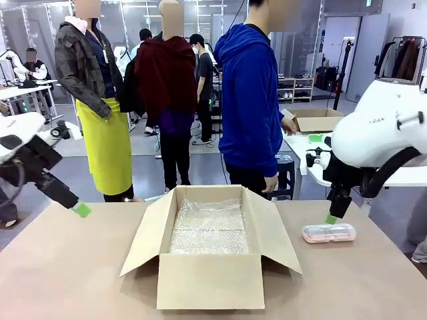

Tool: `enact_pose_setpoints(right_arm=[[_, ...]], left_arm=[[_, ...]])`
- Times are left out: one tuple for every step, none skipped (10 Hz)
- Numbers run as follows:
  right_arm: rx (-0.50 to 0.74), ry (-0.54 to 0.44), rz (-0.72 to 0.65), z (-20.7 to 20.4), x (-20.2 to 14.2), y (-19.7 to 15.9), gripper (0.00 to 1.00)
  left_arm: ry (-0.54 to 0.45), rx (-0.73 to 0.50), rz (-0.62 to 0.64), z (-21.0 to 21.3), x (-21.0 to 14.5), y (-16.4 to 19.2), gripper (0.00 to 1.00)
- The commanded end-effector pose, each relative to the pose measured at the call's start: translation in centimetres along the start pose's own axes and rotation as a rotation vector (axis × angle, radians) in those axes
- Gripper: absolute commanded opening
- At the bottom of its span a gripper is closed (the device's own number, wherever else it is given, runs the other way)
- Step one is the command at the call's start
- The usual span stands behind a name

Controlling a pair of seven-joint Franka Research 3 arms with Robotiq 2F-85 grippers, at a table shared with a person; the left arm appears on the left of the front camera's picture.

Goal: Pack the glasses set securely to prepare it for shipping.
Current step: Place the Glasses case inside the Package Box.

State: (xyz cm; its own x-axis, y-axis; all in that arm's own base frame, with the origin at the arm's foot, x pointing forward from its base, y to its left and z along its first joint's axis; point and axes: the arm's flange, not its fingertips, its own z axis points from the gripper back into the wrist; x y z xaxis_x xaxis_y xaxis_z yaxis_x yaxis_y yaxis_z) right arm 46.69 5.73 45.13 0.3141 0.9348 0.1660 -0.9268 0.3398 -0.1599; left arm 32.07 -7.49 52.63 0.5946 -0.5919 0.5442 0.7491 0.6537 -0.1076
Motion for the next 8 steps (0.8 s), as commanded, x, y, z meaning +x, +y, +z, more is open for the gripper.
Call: enact_pose_setpoints(right_arm=[[0.048,0.028,0.181,0.5,-0.6,-1.7,1.00],[0.020,0.027,0.181,0.3,-0.1,-1.7,1.00],[0.028,0.016,0.097,-0.2,-0.3,-0.8,1.00],[0.028,0.016,0.097,-0.2,-0.3,-0.8,1.00],[0.028,0.016,0.097,-0.2,-0.3,-0.8,1.00],[0.028,0.016,0.097,-0.2,-0.3,-0.8,1.00],[0.033,0.027,0.134,-0.2,-0.5,-1.4,1.00],[0.077,-0.009,0.290,-0.8,-0.5,-2.6,1.00]], left_arm=[[-0.012,0.001,0.028,-0.4,-1.8,-0.2,1.00],[0.000,0.000,0.000,0.0,0.0,0.0,1.00],[0.000,0.000,0.000,0.0,0.0,0.0,1.00],[0.000,0.000,0.000,0.0,0.0,0.0,1.00],[0.000,0.000,0.000,0.0,0.0,0.0,1.00],[0.000,0.000,0.000,0.0,0.0,0.0,1.00],[0.000,0.000,0.000,0.0,0.0,0.0,1.00],[0.000,0.000,0.000,0.0,0.0,0.0,1.00]])
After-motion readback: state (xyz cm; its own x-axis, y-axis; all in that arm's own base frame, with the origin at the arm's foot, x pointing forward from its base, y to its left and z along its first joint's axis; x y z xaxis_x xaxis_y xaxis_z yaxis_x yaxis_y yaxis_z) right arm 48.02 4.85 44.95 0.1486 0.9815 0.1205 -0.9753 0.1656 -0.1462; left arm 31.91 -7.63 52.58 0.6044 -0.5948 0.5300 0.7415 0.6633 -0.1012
